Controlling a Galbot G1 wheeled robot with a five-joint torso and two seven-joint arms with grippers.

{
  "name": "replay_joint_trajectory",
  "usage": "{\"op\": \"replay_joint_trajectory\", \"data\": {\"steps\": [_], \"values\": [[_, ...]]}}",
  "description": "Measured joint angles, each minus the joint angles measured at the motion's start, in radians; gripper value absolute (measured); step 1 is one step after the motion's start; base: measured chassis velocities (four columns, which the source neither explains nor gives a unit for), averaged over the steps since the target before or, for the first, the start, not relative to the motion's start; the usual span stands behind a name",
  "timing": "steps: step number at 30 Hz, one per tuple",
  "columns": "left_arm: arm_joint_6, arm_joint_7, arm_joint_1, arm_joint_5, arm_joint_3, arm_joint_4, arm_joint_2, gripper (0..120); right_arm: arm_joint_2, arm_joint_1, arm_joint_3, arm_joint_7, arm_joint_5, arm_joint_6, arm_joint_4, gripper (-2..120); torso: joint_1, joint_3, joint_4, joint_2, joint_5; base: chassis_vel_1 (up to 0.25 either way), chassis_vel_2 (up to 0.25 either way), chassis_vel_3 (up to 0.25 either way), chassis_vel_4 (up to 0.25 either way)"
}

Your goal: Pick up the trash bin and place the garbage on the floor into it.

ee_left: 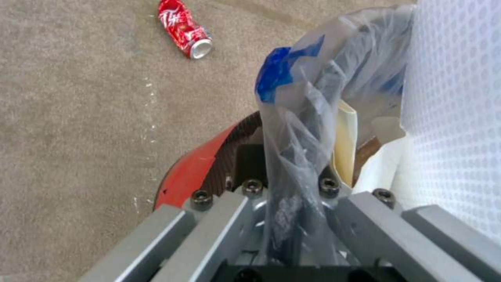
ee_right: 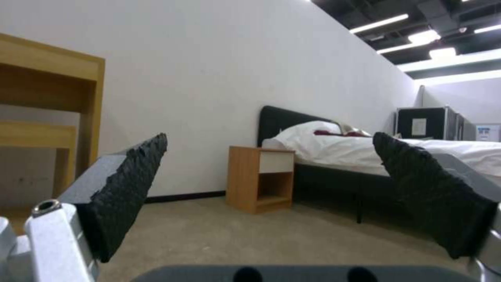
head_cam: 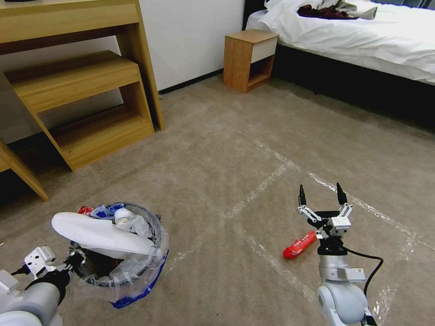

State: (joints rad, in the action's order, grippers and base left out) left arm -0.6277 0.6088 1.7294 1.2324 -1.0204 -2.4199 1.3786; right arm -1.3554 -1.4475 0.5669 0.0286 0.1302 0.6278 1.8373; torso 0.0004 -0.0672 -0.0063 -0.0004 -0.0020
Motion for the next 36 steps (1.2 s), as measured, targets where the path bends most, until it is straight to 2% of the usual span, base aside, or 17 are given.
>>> {"op": "replay_joint_trajectory", "data": {"steps": [10, 36], "values": [[0.0, 0.0, 0.002, 0.0, -0.003, -0.005, 0.0, 0, -0.003, -0.004, 0.0, -0.007, -0.007, 0.011, -0.009, 100, 0.0, 0.0, 0.0, 0.0, 0.0001, -0.027, 0.02, 0.024, -0.023], [0.0, -0.001, 0.004, 0.005, -0.008, -0.012, -0.004, 0, -0.01, -0.005, -0.01, -0.042, -0.007, 0.037, -0.034, 100, 0.0, 0.0, -0.0001, 0.0, 0.0002, -0.113, 0.106, 0.114, -0.107]]}}
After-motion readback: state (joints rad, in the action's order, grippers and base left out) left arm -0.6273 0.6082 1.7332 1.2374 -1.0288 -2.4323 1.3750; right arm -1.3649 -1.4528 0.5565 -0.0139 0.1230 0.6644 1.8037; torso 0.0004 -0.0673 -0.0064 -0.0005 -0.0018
